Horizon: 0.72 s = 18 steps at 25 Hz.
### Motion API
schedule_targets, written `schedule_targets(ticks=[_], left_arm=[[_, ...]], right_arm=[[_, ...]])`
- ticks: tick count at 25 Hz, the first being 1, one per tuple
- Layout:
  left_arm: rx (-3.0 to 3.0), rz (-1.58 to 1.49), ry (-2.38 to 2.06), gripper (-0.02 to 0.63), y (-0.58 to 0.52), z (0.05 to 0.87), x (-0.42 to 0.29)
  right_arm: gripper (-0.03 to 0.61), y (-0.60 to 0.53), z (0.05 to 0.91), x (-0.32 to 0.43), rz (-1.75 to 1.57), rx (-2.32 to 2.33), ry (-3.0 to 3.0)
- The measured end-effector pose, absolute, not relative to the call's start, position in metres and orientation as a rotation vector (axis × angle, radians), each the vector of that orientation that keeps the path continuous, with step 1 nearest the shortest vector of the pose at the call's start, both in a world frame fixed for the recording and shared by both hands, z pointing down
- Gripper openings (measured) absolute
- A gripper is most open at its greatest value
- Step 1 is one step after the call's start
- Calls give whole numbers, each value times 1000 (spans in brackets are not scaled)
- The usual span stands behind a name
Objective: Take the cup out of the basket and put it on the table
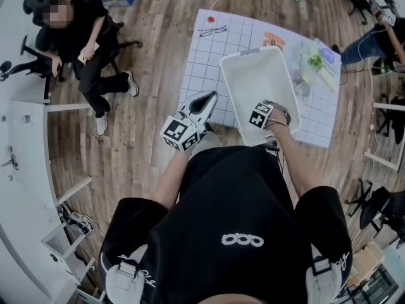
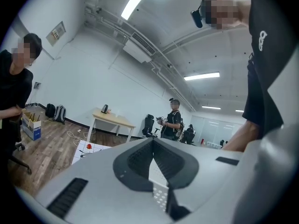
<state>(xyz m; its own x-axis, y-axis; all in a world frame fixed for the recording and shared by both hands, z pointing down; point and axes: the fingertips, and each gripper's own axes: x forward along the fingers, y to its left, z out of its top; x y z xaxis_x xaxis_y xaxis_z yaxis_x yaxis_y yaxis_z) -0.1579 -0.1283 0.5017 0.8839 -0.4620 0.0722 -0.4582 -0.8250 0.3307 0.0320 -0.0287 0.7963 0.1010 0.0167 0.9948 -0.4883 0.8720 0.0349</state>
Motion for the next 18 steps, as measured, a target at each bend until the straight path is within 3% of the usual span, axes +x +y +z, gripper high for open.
schedule_targets(ticks=[18], left_arm=[[2757,13,-649,8,-119,489,-113]], right_arm=[[46,-80,657,20,477,875,-1926]])
